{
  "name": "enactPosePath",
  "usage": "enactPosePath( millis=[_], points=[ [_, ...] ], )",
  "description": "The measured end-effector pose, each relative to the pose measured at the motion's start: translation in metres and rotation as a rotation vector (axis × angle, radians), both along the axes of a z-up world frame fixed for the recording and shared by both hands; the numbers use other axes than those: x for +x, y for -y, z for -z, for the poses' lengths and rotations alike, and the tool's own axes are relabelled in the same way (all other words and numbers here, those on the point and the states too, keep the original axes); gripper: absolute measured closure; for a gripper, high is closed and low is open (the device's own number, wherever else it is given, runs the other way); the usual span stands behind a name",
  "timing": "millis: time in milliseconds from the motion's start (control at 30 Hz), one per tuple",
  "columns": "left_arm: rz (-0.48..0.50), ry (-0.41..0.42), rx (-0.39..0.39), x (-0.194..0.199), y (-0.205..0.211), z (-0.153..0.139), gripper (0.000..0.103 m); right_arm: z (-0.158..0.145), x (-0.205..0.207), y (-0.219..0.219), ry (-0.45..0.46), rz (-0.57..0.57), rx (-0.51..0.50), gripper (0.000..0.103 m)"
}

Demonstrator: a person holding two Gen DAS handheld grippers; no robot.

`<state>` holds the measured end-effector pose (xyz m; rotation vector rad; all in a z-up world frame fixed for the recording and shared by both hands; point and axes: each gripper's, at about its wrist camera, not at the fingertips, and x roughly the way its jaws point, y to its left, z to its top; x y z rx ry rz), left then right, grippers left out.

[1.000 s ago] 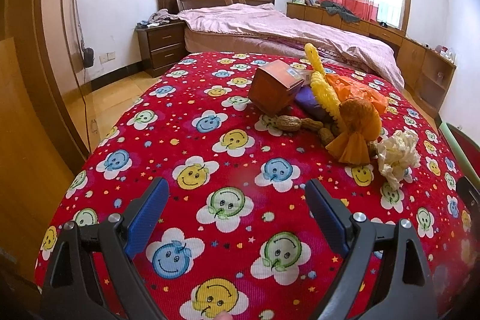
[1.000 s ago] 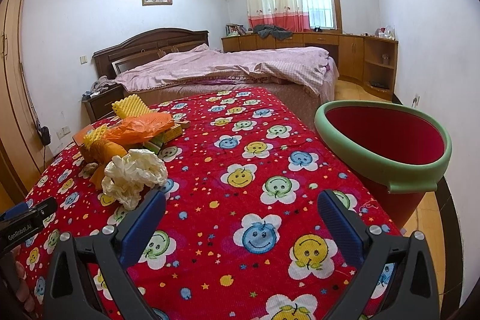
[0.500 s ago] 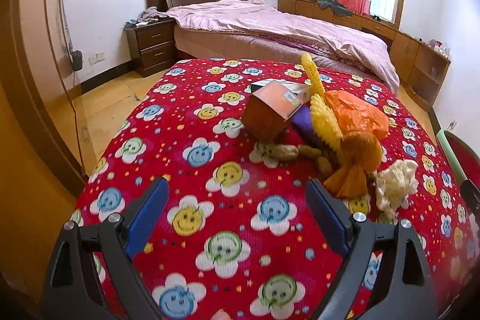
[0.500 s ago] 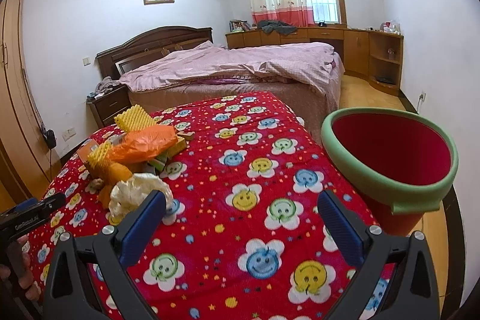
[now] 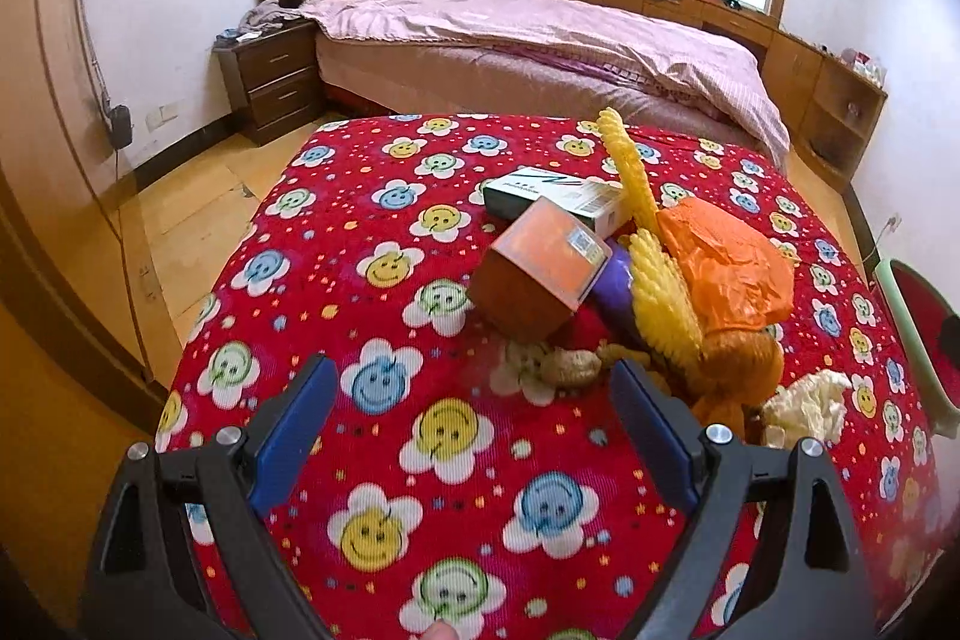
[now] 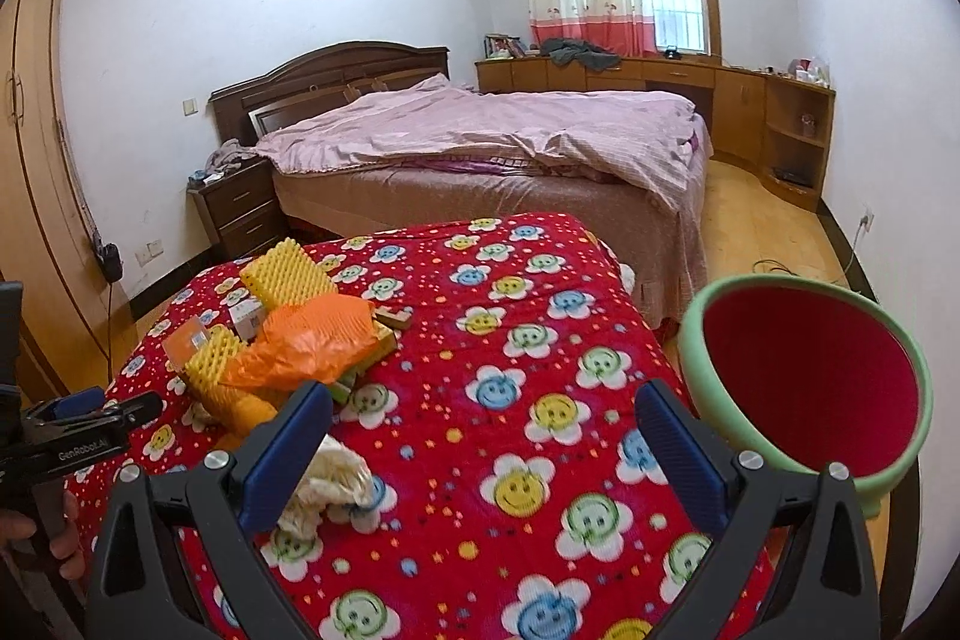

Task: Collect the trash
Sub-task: 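Grasp the orange mesh sleeve with the right tool while the left tool grasps the orange box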

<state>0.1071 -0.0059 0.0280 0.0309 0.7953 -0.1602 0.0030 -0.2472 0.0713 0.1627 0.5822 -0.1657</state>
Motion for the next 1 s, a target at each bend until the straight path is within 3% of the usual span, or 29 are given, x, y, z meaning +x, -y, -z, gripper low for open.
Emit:
enactPosePath(
  millis=[600, 833, 900, 1000],
  points=[
    [0.088, -0.009, -0.023, 0.049, 0.014, 0.006, 0.011, 0.002, 0.034, -0.004, -0.043, -0.032, 0.052, 0.000],
    [0.099, -0.033, -0.055, 0.063, 0.014, 0.014, 0.034, 0.005, 0.046, -0.008, -0.055, -0.046, 0.046, 0.000],
    [0.114, -0.047, -0.070, 0.064, 0.013, 0.016, 0.048, 0.005, 0.048, -0.009, -0.060, -0.051, 0.052, 0.000],
    [0.111, -0.033, -0.091, 0.060, 0.010, 0.015, 0.048, 0.007, 0.057, -0.012, -0.076, -0.070, 0.075, 0.000]
  ],
)
